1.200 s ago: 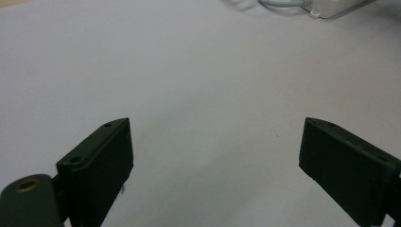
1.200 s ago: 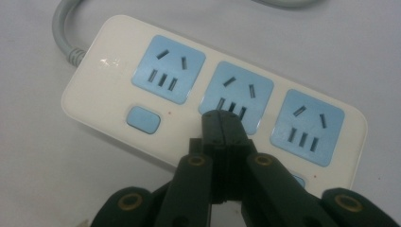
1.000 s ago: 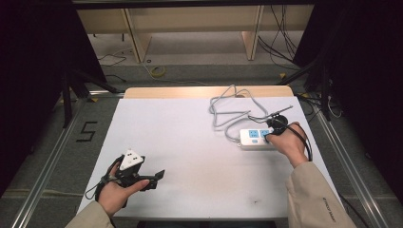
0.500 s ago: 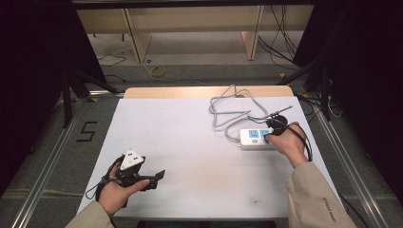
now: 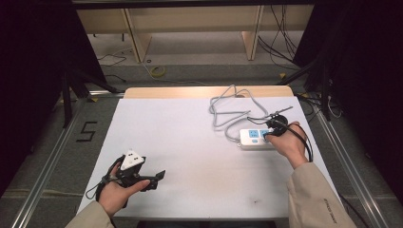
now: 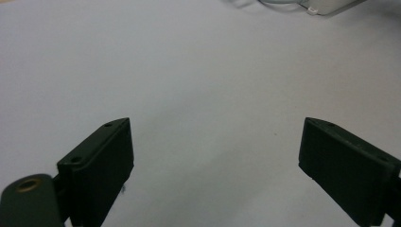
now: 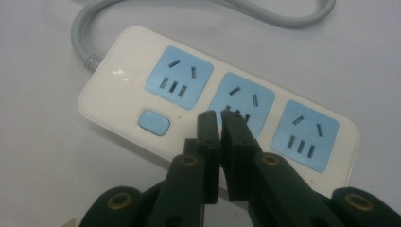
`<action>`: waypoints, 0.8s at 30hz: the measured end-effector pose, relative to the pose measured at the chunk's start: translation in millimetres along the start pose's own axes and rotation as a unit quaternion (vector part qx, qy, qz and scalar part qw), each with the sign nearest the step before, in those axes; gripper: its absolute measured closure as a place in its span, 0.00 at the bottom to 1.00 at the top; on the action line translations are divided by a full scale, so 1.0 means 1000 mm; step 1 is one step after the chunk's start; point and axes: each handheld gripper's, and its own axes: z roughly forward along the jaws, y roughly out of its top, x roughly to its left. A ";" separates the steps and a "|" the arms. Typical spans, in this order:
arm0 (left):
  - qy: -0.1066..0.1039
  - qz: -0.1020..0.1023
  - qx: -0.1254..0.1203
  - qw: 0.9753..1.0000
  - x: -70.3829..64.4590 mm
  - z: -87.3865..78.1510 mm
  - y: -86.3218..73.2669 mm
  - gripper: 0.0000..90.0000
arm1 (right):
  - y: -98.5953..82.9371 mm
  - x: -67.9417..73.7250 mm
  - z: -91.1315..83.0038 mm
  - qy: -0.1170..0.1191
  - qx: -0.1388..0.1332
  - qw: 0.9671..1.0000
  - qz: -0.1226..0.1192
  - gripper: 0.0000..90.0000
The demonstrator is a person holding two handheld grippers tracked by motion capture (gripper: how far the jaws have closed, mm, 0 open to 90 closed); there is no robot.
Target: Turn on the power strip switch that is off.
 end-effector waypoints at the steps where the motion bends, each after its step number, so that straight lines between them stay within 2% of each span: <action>1: 0.000 0.000 0.001 1.000 0.000 0.000 0.000 0.12 | -0.001 0.000 -0.001 0.000 -0.002 1.000 -0.001 0.95; 9: 0.001 0.002 0.003 1.000 0.000 0.001 0.000 0.12 | -0.004 0.004 -0.009 -0.007 -0.031 0.999 -0.026 0.86; 13: 0.001 0.002 0.002 1.000 0.000 0.001 0.000 0.12 | -0.007 0.006 -0.013 -0.001 -0.045 0.999 -0.019 0.84; 24: 0.002 0.001 -0.001 1.000 0.000 0.000 0.000 0.12 | -0.014 0.011 -0.016 0.014 -0.048 0.998 -0.024 0.77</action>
